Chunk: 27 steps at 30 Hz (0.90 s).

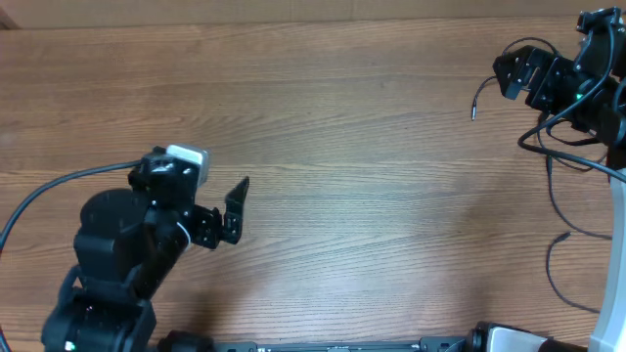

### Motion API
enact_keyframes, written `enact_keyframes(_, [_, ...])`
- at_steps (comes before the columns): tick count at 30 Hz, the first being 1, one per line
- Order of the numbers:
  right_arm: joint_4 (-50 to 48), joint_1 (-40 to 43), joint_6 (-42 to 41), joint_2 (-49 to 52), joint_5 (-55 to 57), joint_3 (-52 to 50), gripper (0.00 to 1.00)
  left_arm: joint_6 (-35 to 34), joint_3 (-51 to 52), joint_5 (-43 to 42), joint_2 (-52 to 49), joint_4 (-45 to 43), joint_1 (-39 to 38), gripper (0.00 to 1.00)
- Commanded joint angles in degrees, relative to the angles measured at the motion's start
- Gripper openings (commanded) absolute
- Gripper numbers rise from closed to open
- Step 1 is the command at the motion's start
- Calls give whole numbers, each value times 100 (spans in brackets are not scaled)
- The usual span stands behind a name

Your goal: Untangle cables

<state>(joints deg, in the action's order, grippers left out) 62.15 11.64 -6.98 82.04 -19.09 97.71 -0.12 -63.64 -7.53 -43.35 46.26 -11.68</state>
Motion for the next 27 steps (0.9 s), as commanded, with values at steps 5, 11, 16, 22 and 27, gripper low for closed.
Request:
enact_keyframes(5, [-24,-7,44,-26,13,26,100,-636,1346,-166,756,-1464,313,100])
enact_keyframes(11, [-24,-7,44,-26,13,26,100,-634,2555,-284,1617,-2872,321,99])
enact_keyframes(16, [-24,-7,44,-28,13,26,100,-632,3676,-330,2538,-4098,420,100])
enact_keyframes(22, [-24,-7,44,-26,13,26,100,-627,4725,-326,3591,-4885,688,100])
enact_keyframes(27, [-24,-7,44,-26,13,26,100,-409,5233,-323,4129,-4955,962,100])
